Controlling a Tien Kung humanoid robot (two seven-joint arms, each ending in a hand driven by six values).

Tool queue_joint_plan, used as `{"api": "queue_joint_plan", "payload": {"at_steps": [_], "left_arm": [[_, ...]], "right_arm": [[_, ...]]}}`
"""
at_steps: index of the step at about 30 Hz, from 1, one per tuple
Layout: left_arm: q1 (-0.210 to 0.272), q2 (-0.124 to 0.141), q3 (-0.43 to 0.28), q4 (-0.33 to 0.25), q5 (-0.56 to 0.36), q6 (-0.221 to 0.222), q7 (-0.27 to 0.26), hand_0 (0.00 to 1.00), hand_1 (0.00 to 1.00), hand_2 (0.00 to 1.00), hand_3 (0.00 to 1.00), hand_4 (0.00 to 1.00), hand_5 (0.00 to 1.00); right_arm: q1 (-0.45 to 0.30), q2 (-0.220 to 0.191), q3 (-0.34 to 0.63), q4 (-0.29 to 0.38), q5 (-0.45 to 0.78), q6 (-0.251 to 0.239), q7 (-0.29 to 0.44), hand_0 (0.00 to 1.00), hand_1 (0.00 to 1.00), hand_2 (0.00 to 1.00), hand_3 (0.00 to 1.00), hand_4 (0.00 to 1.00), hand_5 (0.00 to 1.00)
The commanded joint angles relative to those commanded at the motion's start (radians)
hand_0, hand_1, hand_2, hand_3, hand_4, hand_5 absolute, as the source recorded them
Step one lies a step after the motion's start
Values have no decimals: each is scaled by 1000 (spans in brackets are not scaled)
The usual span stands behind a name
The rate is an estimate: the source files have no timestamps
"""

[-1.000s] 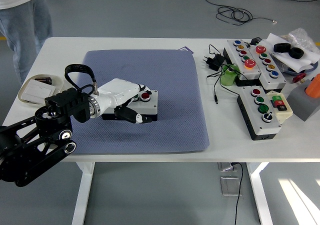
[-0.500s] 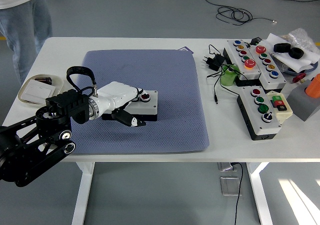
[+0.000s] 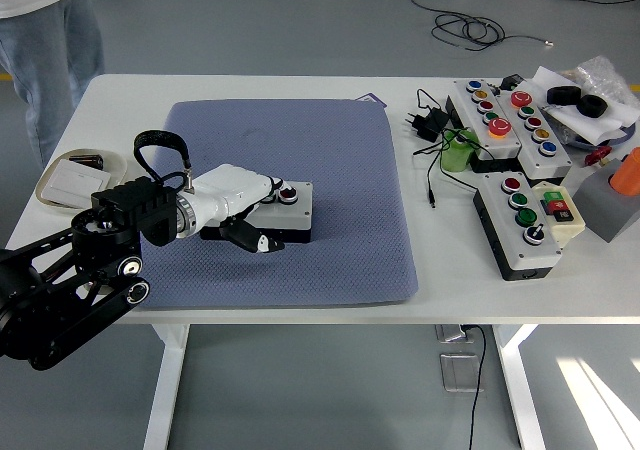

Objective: Pick up the button,place it on the desk,press the button,press the button

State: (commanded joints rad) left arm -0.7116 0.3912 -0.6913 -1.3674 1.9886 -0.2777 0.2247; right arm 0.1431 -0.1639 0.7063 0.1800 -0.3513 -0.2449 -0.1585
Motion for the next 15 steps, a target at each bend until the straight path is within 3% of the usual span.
{"api": "queue_joint_plan", "payload": {"at_steps": [6,15], "left_arm": [[6,5,-17,-14,5,25,-6,2,8,104,834,812,475],[15,14,-70,-68,-4,24,-11,2,10,105,836,800,461]], "right_arm": [[1,0,-1,0,3,0,2,787,797,817,751,412,479],[1,1,1,0,0,0,-1,787,797,817,751,412,479]]}}
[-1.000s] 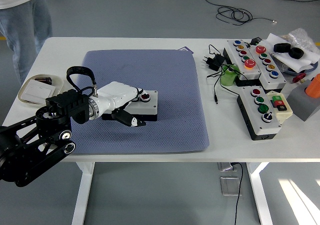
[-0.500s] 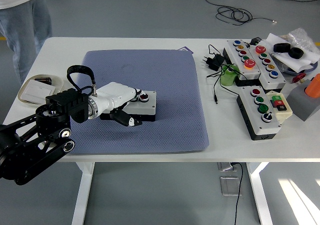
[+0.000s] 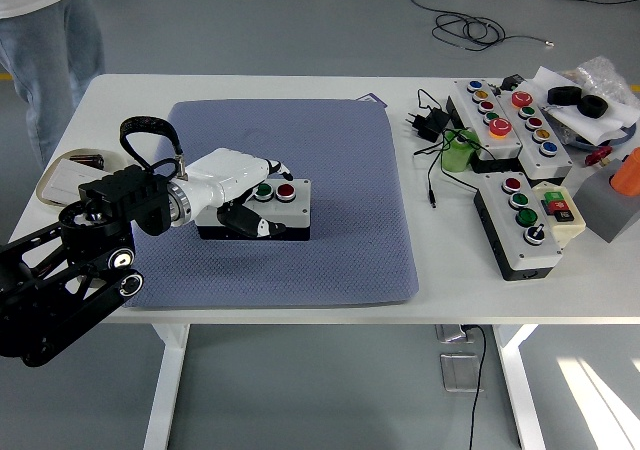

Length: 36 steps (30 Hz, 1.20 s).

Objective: Pick up the button,place it on the desk,press the button,press the button

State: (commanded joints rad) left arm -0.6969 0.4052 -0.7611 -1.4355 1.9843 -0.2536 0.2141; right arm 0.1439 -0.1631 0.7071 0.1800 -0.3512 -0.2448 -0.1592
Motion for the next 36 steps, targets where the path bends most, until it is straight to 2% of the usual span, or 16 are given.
{"api": "queue_joint_plan", "payload": {"at_steps": [6,8,12,36], "left_arm": [[6,7,-28,-16,18,-24,7,2,11,106,837,806,468],[11,14,-41,-13,35,-48,15,2,12,106,837,805,470],[21,28,-51,-7,39,-68,20,2,12,106,837,805,470],[48,41,-35,-7,37,-95,23,2,17,108,832,788,468]], "right_arm": [[1,0,-2,0,2,0,0,787,797,817,751,412,479],[1,0,-2,0,3,1,0,787,797,817,751,412,479],[1,0,-3,0,6,1,1,787,797,817,751,412,479],[-3,2,2,0,-2,-1,-3,787,797,817,751,412,479]]}}
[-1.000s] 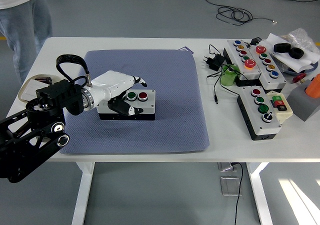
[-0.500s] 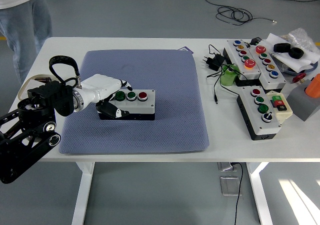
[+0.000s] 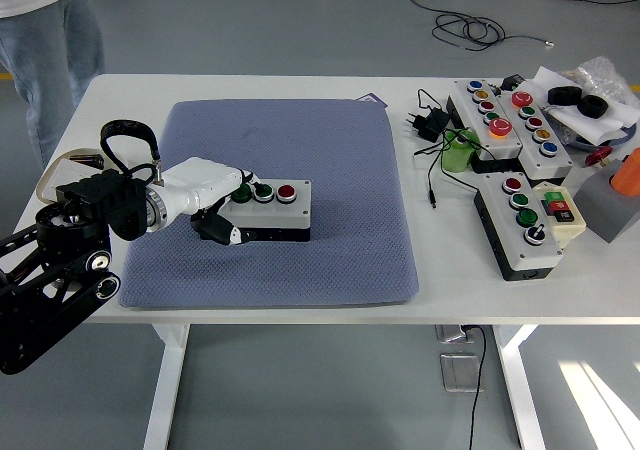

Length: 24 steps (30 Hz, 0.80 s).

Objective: Pick up the button,place it on the desk,press the button,press the button

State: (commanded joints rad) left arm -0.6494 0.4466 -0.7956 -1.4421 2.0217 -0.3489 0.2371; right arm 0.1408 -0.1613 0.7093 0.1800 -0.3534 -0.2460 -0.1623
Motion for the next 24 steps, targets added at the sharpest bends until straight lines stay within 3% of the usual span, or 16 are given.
{"api": "queue_joint_plan", "payload": {"at_steps": [13,24], "left_arm": [[-1,-3,40,13,-3,-2,2,2,20,109,832,783,470],[11,1,-22,-35,-9,34,-15,2,22,111,836,783,475]], "right_arm": [[-6,0,1,0,-4,-1,-2,787,797,817,751,412,479],[-7,-1,2,0,-5,0,-1,787,797,817,751,412,479]]}}
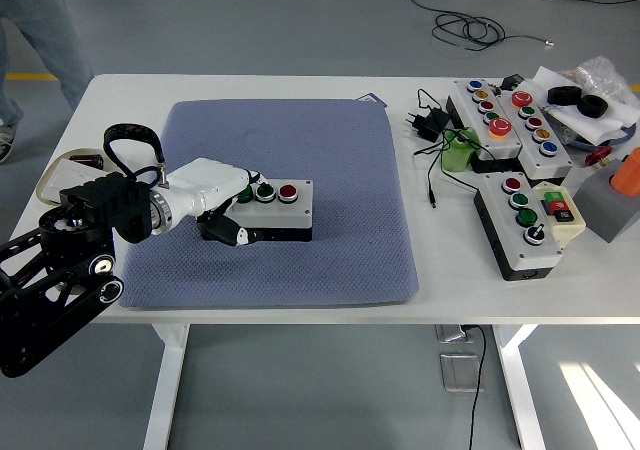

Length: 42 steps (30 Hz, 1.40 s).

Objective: Pick up the button,place it on the desk,press the button,press the button

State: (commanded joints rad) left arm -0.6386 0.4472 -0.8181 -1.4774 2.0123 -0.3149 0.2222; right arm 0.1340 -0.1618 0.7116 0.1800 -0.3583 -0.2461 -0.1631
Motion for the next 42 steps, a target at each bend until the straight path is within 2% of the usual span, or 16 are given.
{"api": "queue_joint_plan", "payload": {"at_steps": [7,12,13,14,15,19,20,23,25,26,31,32,35,37,38,42], "left_arm": [[16,4,-58,-60,-20,13,-11,2,24,115,841,780,471],[20,-3,-91,-48,-57,82,-28,2,21,115,843,776,463],[25,-5,-100,-41,-70,105,-34,2,21,115,843,776,463],[27,-6,-107,-36,-79,127,-38,2,51,152,859,797,539],[32,-8,-115,-29,-101,153,-43,2,51,152,859,797,539],[44,-12,-140,-2,-243,303,-60,2,51,152,859,797,539],[46,-13,-148,5,-272,334,-65,68,231,275,878,838,815],[52,-18,-176,24,-395,438,-78,68,231,275,878,838,815],[57,-21,-210,47,-480,464,-74,68,231,275,878,838,815],[58,-22,-220,55,-525,469,-75,566,635,690,978,707,998],[73,-25,-273,101,-733,471,-85,566,635,690,978,707,998],[80,-26,-286,110,-779,469,-89,793,855,955,990,655,998],[92,-28,-306,125,-902,468,-105,793,855,955,990,655,998],[101,-30,-321,136,-987,488,-134,793,855,955,990,655,998],[103,-30,-323,137,-1026,490,-138,845,894,990,982,627,998],[111,-21,-349,176,-1201,513,-179,845,894,990,982,627,998]], "right_arm": [[3,0,3,0,-1,0,1,787,797,817,751,412,479],[6,0,3,0,-2,1,0,787,797,817,751,412,479],[7,0,3,0,-2,1,0,787,797,817,751,412,479],[7,0,3,0,-2,1,0,787,797,817,751,412,479],[7,0,3,0,-1,1,0,787,797,817,751,412,479],[8,0,3,0,-1,1,-1,787,797,817,751,412,479],[9,0,3,0,-2,1,-1,787,797,817,751,412,479],[10,0,5,0,-6,1,-1,787,797,817,751,412,479],[12,0,5,0,-10,2,-2,787,797,817,751,412,479],[12,0,5,0,-11,2,-2,787,797,817,751,412,479],[13,0,6,0,-10,2,-2,787,797,817,751,412,479],[13,0,6,0,-10,2,-3,787,797,817,751,412,479],[12,1,7,0,-11,2,-3,787,797,817,751,412,479],[12,1,7,0,-11,1,-4,787,797,817,751,412,479],[12,1,6,0,-10,1,-4,787,797,817,751,412,479],[9,2,10,0,-13,0,-4,787,797,817,751,412,479]]}}
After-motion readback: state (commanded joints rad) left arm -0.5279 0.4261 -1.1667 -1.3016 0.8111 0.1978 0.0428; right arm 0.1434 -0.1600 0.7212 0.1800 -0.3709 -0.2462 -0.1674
